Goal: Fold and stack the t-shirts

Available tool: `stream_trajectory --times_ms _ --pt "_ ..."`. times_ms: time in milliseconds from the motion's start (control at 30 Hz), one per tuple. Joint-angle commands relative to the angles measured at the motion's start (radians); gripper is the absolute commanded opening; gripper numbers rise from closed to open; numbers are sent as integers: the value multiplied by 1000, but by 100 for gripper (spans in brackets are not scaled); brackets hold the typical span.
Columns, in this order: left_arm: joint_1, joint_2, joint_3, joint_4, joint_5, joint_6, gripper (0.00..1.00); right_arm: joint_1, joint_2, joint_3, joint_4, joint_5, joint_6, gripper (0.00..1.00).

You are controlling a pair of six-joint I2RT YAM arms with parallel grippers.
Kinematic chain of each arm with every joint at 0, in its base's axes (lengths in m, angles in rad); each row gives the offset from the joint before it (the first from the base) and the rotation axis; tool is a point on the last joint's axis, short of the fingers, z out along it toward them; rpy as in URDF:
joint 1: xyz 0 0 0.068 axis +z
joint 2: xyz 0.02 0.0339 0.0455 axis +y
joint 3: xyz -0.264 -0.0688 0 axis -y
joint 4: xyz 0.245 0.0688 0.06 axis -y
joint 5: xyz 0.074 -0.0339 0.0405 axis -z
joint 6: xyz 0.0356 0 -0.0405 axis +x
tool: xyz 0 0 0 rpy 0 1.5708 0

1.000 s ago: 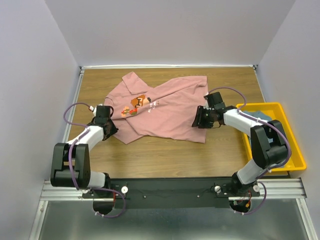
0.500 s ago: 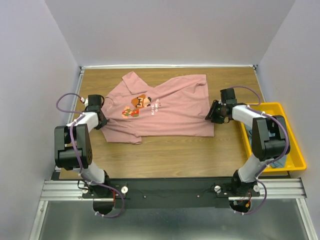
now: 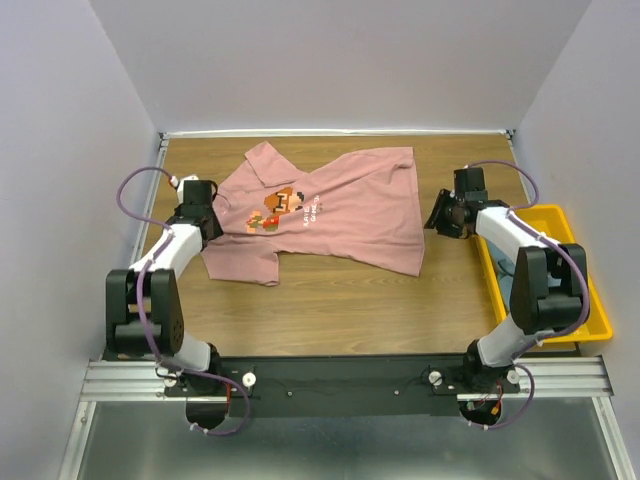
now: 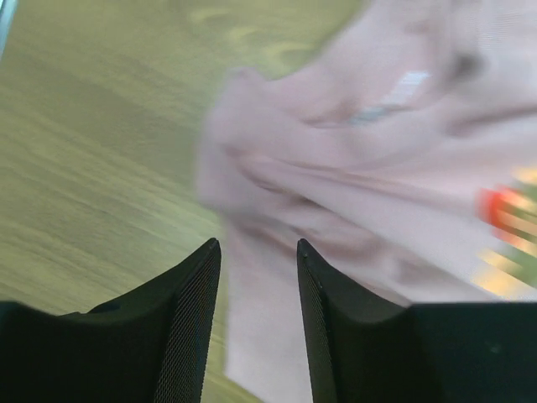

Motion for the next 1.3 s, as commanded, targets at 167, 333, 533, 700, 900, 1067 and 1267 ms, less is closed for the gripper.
stream_trajectory --times_ms 167,333,533,700,900,1067,1267 --pt "-143 -226 -100 8 122 -75 50 176 -138 -97 -59 -180 12 48" --pt "-147 -189 -150 33 163 -91 48 203 -114 -177 -8 -198 77 46" --pt "-147 -162 -166 45 180 -98 47 136 -30 -178 -8 -45 44 45" --pt "-147 -151 -164 31 191 -94 47 46 56 -138 -7 7 57 47" --pt "-147 -142 -169 30 206 -95 47 6 115 -65 -4 63 55 48" --pt "-150 -67 -143 28 225 -91 47 0 167 -5 1 50 55 49" --pt "-151 68 -31 25 199 -65 47 -4 207 35 3 78 52 49"
